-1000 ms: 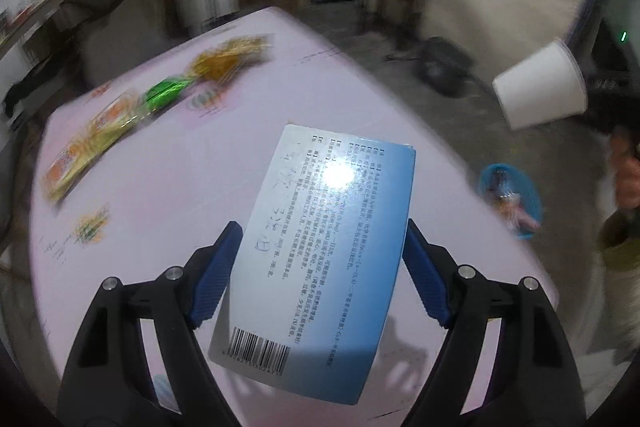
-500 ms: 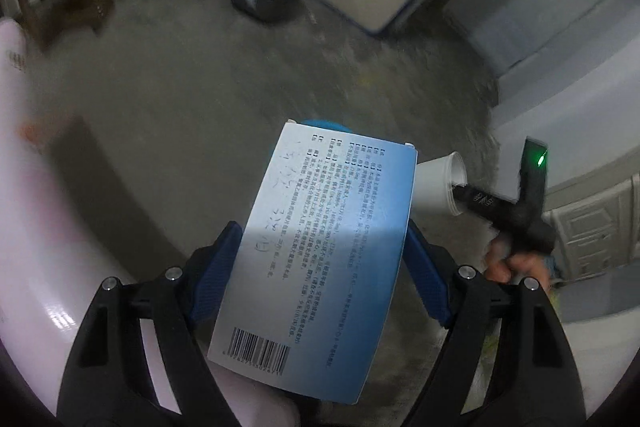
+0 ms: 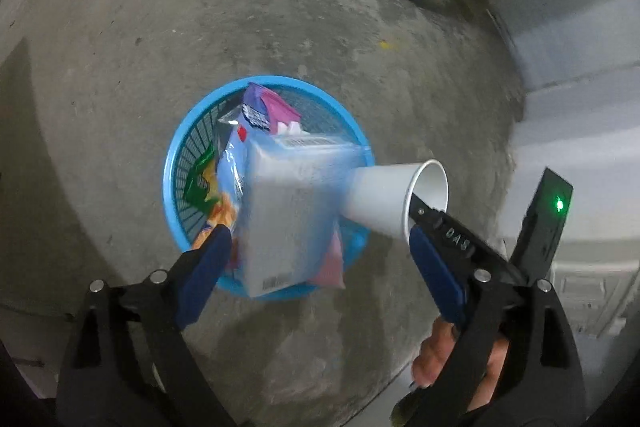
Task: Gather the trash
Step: 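Carry the box and cup over the blue wastebasket with both tools, then open both tools to drop the box and cup into the basket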
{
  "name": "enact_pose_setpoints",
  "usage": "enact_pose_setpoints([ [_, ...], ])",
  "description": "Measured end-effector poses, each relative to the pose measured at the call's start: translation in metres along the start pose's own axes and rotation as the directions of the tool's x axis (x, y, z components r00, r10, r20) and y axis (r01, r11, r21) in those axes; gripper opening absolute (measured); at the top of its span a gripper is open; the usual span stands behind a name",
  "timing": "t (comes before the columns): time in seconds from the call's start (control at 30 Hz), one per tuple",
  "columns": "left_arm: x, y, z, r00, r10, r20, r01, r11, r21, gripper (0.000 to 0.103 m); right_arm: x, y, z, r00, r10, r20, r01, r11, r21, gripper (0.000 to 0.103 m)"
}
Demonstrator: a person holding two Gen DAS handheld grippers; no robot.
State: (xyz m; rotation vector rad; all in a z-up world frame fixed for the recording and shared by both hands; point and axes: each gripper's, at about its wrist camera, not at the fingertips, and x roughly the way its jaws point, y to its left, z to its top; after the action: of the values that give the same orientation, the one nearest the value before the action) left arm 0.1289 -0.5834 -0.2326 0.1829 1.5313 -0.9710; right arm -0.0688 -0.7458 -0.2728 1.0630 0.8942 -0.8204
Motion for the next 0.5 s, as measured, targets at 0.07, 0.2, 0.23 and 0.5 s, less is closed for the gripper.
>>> enact_pose_setpoints([
  [0.07, 0.015, 0.005, 0.011, 0.999, 0.030, -0.012, -0.030, 0.999, -0.024, 0.086, 0.019, -0.002, 0.000, 1.000, 0.008, -0.030, -0.009, 0.999, -0.032, 0.008],
  [0.2, 0.013, 0.017, 0.011, 1.000, 0.026, -0.007, -0.026, 0.998, -0.057, 0.086, 0.029, -0.004, -0.004, 0.999, 0.007, -0.036, -0.009, 0.999, -0.045, 0.027],
  [0.23, 0.011, 0.018, 0.012, 1.000, 0.027, -0.002, -0.027, 0.998, -0.053, 0.086, 0.027, -0.004, -0.004, 1.000, 0.004, -0.018, -0.005, 0.999, -0.053, 0.039],
  [0.5, -0.038, 0.024, 0.011, 0.997, 0.004, 0.077, 0.002, 0.997, -0.071, 0.086, 0.017, 0.004, 0.000, 0.999, -0.032, 0.037, 0.035, 0.995, -0.098, 0.059],
])
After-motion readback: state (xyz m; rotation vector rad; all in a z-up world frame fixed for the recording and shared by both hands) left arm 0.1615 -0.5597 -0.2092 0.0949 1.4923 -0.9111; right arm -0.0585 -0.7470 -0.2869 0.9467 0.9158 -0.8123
